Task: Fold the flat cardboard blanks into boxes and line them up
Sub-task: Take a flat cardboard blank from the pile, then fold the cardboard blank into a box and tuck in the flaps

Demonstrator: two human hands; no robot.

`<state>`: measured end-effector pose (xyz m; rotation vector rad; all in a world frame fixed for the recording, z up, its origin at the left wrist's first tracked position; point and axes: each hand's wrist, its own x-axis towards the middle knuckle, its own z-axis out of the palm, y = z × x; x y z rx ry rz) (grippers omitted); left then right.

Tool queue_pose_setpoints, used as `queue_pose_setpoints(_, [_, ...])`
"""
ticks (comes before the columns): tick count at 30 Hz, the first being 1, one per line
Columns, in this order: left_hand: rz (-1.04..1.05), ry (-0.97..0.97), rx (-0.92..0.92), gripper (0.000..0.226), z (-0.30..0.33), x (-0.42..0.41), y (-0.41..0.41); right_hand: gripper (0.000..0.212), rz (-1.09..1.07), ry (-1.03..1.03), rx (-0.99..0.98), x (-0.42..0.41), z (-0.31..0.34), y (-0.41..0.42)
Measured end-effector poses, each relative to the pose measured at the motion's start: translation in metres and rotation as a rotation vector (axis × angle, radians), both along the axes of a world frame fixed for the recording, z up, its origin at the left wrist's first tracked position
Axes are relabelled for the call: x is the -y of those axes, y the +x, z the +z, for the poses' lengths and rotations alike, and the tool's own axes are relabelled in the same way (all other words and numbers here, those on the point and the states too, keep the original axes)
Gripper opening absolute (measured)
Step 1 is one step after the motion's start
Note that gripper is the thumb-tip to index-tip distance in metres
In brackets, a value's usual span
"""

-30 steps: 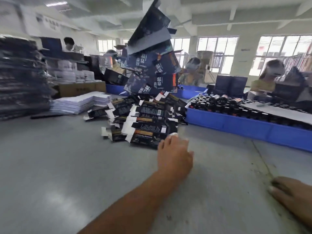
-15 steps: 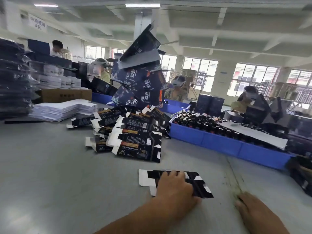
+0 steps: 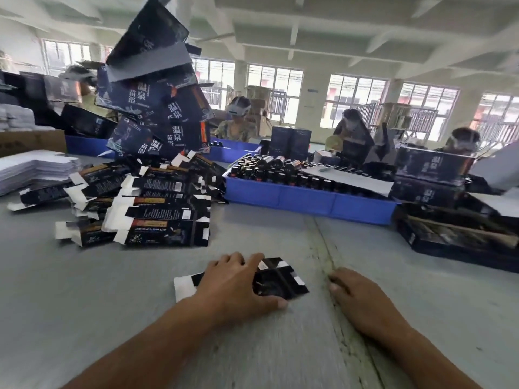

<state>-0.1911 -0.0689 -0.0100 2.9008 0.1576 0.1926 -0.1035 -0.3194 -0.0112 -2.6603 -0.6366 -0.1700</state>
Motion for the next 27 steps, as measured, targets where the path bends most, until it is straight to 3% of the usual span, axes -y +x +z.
queue_pose_setpoints(7, [-0.105,0.09,0.248,0.102,0.014,0.005,-0.008,0.02,-0.08,0.547,-0.114,0.004,0.019,-0.01])
queue_pose_setpoints(12, [-0.22,0.202,0.552,0.091,0.023,0.015,-0.017,0.01,0.038,0.9,-0.39,-0.001,0.034,-0.024])
queue_pose_setpoints(15, [-0.299,0.2,0.598,0.088,0.023,0.019,-0.019,0.003,0.148,0.95,-0.438,-0.002,0.039,-0.03])
queue_pose_setpoints(18, [-0.344,0.251,0.662,0.087,0.024,0.021,-0.021,0.018,0.202,0.916,-0.457,-0.001,0.041,-0.031])
queue_pose_setpoints(23, [-0.372,0.258,0.671,0.083,0.026,0.025,-0.025,0.024,0.265,0.974,-0.831,0.008,0.045,-0.028])
queue_pose_setpoints(27, [-0.385,0.192,0.663,0.075,0.026,0.026,-0.026,0.027,0.319,0.94,-0.871,0.01,0.048,-0.029])
